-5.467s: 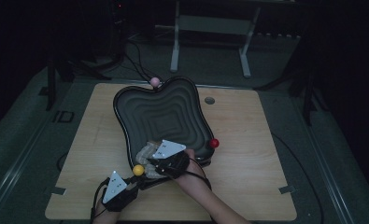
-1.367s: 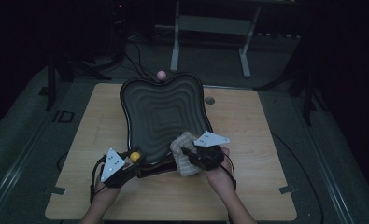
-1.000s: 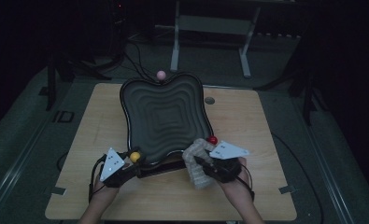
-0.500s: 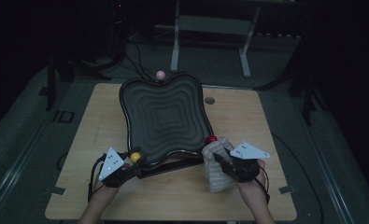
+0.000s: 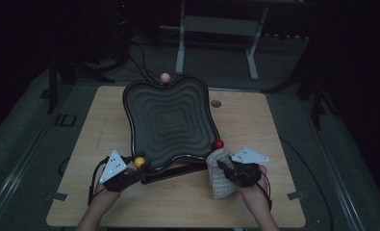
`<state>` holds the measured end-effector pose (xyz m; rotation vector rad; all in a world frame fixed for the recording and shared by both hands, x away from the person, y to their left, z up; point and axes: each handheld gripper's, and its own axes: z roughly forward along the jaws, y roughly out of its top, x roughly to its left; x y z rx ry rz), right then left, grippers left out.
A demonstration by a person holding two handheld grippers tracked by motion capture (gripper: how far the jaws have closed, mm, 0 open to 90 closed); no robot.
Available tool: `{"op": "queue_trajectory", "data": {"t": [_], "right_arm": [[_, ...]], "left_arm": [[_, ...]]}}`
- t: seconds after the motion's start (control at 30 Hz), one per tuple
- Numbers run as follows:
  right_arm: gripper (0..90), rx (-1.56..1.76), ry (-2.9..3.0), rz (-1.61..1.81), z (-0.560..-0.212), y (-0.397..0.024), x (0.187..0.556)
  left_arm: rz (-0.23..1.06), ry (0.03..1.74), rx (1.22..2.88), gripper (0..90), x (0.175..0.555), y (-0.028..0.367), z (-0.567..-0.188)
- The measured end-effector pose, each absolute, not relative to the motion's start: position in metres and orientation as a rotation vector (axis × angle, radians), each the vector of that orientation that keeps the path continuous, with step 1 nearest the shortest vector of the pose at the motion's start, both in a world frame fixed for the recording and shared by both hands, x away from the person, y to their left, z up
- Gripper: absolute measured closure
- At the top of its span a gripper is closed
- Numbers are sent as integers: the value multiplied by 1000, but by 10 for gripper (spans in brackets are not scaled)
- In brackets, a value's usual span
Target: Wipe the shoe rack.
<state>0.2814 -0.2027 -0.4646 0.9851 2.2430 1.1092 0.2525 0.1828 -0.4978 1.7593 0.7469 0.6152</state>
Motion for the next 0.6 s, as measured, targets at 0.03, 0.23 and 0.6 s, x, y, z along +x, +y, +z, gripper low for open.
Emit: {"op": "queue_trajectory", "data": {"t": [0.03, 0.23, 0.6], "right_arm": [[668, 985, 2243, 1109, -465, -203, 281], [667, 1049, 2304, 1068, -487, -203, 291], [666, 1041, 2292, 1082, -487, -198, 287]], "left_arm": [[614, 744, 1762, 596, 253, 183, -498], [606, 740, 1765, 596, 253, 183, -497], [607, 748, 1767, 596, 253, 182, -497]]}}
